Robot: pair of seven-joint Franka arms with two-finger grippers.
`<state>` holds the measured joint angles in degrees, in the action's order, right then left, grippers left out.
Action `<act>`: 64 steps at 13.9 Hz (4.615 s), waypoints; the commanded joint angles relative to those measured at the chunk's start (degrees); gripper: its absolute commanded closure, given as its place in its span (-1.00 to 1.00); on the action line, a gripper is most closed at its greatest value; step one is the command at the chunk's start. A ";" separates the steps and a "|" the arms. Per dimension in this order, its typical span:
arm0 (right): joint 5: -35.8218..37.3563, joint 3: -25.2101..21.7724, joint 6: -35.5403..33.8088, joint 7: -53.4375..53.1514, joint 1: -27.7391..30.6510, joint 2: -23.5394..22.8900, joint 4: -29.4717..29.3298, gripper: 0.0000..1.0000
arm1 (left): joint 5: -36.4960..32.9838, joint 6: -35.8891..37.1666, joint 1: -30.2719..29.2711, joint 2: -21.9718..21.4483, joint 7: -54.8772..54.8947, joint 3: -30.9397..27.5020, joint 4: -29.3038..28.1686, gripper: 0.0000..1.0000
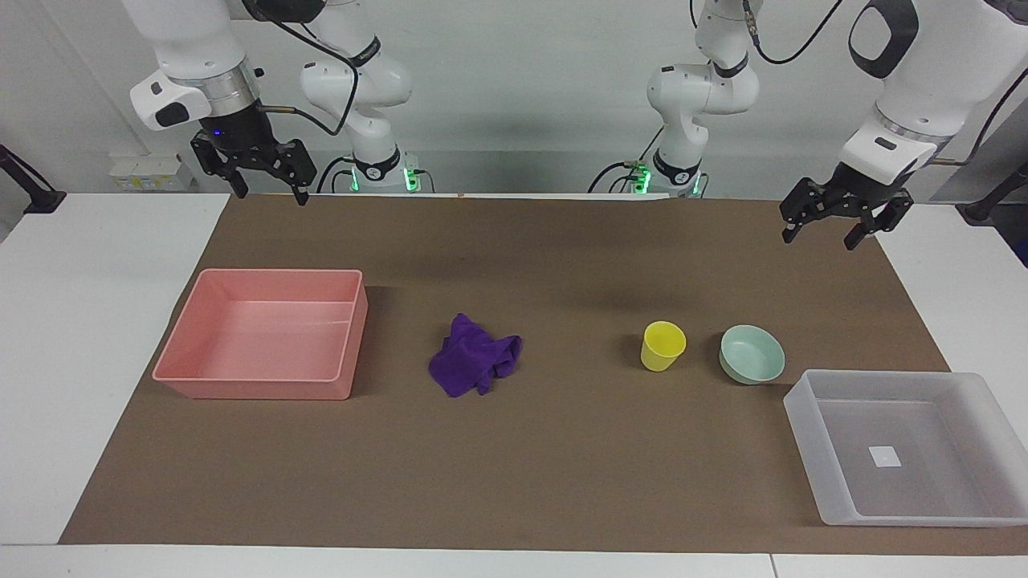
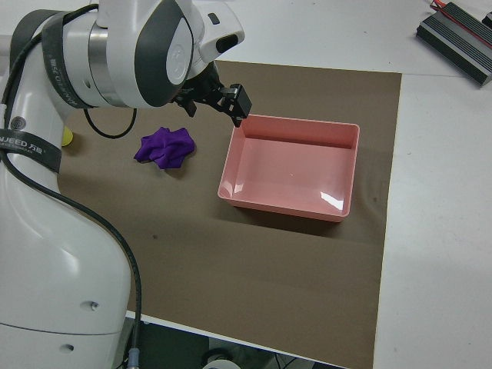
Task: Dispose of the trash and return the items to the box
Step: 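Reach the right gripper to the purple cloth while the left gripper reaches the bowl, then grasp the purple cloth with the right gripper while the left gripper grasps the bowl, then carry the cloth into the pink bin while the left gripper lifts the bowl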
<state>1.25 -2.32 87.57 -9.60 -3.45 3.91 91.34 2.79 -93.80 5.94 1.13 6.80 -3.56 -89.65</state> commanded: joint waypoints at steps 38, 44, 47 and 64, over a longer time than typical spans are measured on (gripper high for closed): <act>-3.89 1.00 58.86 -14.65 -22.31 -24.13 22.92 1.00 | -1.12 -56.84 -3.48 9.68 -12.51 0.48 -36.73 -1.00; -3.36 0.21 51.23 -16.58 -21.60 -17.99 21.60 1.00 | -1.12 -57.28 -3.48 10.39 -12.34 0.57 -37.44 0.84; -2.84 0.03 46.66 -18.44 -19.41 -13.59 20.20 1.00 | -1.12 -57.11 -3.57 10.12 -11.81 0.48 -36.65 1.00; -0.72 0.29 38.36 18.73 10.81 -3.46 26.59 1.00 | -0.42 -30.57 -9.10 17.31 -12.34 0.48 -0.29 1.00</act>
<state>0.39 -2.88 122.12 6.65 5.20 1.46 114.18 2.63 -126.06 -1.92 13.72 -4.58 -3.43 -97.02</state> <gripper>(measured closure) 0.899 0.965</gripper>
